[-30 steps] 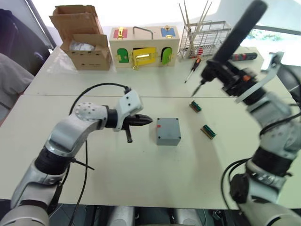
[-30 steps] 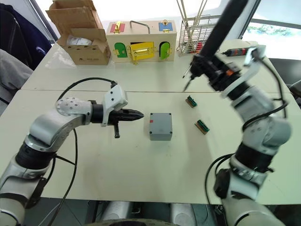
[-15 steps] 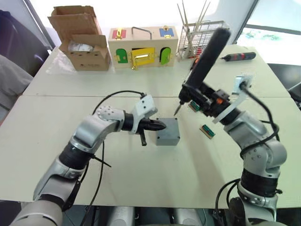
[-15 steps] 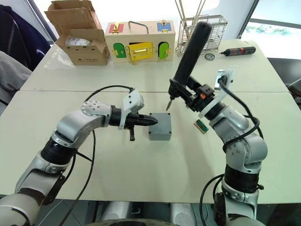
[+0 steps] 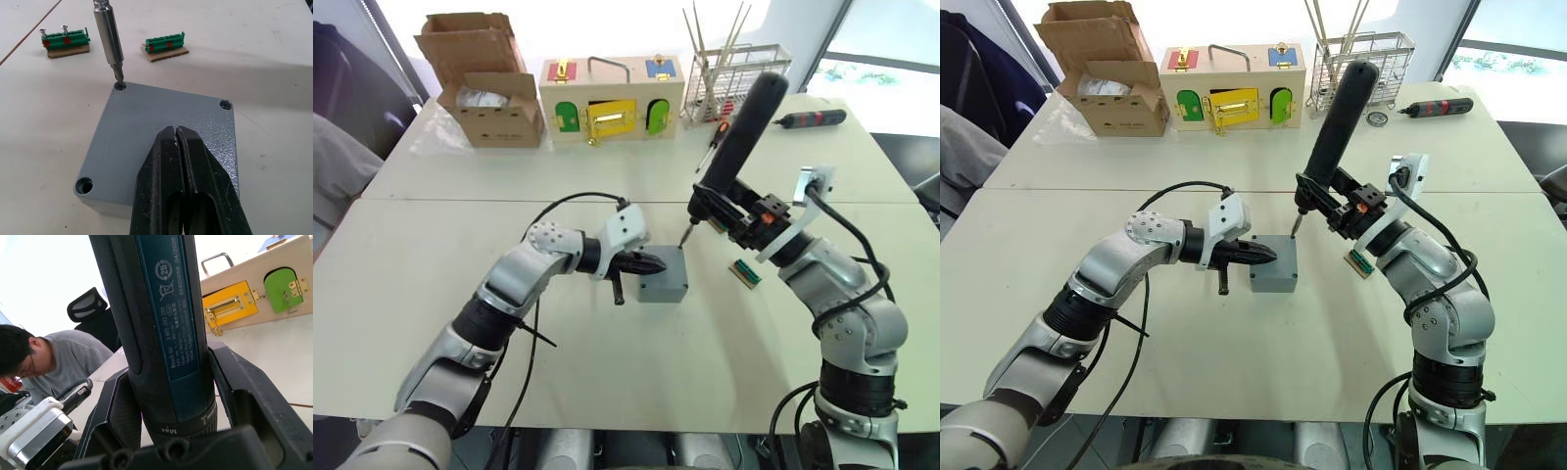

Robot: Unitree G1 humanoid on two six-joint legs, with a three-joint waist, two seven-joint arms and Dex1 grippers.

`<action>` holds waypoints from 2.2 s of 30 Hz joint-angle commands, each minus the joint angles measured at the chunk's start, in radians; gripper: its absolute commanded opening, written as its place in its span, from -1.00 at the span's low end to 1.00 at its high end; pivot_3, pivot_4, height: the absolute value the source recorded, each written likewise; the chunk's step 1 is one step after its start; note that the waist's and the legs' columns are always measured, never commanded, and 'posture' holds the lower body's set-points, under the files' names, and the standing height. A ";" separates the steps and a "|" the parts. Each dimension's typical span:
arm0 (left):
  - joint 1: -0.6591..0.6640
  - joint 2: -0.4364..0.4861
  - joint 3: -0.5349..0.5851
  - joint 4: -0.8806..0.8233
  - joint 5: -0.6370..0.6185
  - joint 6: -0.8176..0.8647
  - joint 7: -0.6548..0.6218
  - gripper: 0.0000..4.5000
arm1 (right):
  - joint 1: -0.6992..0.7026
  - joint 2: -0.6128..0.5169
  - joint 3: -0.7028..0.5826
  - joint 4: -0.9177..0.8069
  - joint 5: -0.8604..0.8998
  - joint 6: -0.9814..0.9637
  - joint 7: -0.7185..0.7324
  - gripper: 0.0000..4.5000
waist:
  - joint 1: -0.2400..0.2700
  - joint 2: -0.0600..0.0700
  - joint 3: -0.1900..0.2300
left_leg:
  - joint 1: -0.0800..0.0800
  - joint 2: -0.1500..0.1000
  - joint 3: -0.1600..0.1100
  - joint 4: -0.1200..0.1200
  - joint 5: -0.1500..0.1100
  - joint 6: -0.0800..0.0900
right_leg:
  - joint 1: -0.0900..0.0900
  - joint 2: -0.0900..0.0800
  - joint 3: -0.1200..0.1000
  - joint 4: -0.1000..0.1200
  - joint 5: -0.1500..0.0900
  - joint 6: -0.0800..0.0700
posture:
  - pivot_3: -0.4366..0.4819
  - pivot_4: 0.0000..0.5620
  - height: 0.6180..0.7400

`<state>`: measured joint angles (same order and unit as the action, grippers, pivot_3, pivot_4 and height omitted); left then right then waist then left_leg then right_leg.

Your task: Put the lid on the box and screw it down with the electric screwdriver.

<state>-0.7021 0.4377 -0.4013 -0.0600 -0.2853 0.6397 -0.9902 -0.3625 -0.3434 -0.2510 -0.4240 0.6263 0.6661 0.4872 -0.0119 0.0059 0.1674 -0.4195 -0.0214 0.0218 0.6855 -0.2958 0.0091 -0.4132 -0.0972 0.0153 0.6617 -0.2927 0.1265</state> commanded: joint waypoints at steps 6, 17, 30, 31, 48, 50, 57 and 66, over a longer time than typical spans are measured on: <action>0.021 0.007 -0.024 -0.012 0.032 0.011 -0.016 -1.00 | 0.006 -0.014 0.026 -0.017 0.001 -0.058 0.004 -0.18 | -0.001 0.000 0.000 | 0.001 0.000 0.000 0.000 0.000 0.000 | 0.000 0.000 0.000 0.000 0.000 0.000 | -0.05 -0.47 1.00; 0.036 0.008 -0.019 -0.027 0.038 0.018 -0.009 -1.00 | -0.012 -0.020 0.040 0.002 0.000 -0.082 0.000 -0.18 | -0.001 0.000 0.000 | 0.004 0.000 0.000 -0.001 0.000 0.000 | 0.003 0.000 0.000 0.000 0.000 0.000 | -0.05 -0.47 1.00; 0.036 -0.004 -0.025 -0.009 0.052 0.023 0.000 -1.00 | -0.019 -0.040 0.034 -0.012 0.029 -0.076 -0.008 -0.18 | 0.001 0.000 0.000 | 0.004 0.000 0.000 -0.001 0.000 0.000 | 0.004 0.000 0.000 -0.001 0.000 0.000 | -0.05 -0.47 1.00; 0.034 -0.006 -0.025 -0.004 0.054 0.037 0.006 -1.00 | -0.018 -0.040 0.035 -0.012 0.029 -0.076 -0.008 -0.18 | 0.001 0.000 0.000 | 0.004 0.000 0.000 -0.001 0.000 0.000 | 0.004 0.000 0.000 -0.001 0.000 0.000 | -0.05 -0.47 1.00; 0.039 0.006 -0.048 -0.021 0.064 0.099 0.017 -1.00 | -0.001 -0.054 0.070 0.006 0.003 -0.089 0.014 -0.18 | 0.001 -0.001 0.000 | 0.006 0.000 0.000 -0.001 0.000 0.001 | 0.006 0.000 0.000 -0.001 0.000 0.000 | -0.05 -0.47 1.00; 0.040 0.006 -0.048 -0.023 0.065 0.098 0.018 -1.00 | 0.003 -0.057 0.072 0.010 -0.001 -0.093 0.018 -0.18 | 0.001 -0.001 0.000 | 0.006 0.000 0.000 -0.001 0.000 0.000 | 0.006 0.000 0.000 -0.001 0.000 0.000 | -0.05 -0.47 1.00; 0.042 0.008 -0.049 -0.027 0.069 0.090 0.019 -1.00 | 0.021 -0.067 0.131 0.030 -0.064 -0.134 0.047 -0.18 | 0.000 -0.002 -0.001 | 0.008 0.000 0.000 -0.001 0.000 0.001 | 0.007 0.000 0.000 -0.001 0.000 0.000 | -0.05 -0.47 1.00; 0.054 0.014 -0.056 -0.026 0.072 0.090 0.021 -1.00 | 0.056 -0.063 0.217 0.058 -0.125 -0.134 0.052 -0.18 | -0.001 -0.009 -0.012 | 0.012 0.002 -0.001 -0.004 -0.001 0.001 | 0.014 0.001 0.000 -0.011 0.000 0.000 | -0.05 -0.47 1.00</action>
<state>-0.6764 0.4329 -0.4179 -0.1111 -0.2476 0.7021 -0.9724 -0.3262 -0.4086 -0.0802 -0.3863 0.5129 0.5025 0.5356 -0.0126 -0.0032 0.1552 -0.4062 -0.0195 0.0209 0.6814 -0.2967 0.0104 -0.3977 -0.0958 0.0148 0.6502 -0.2929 0.1265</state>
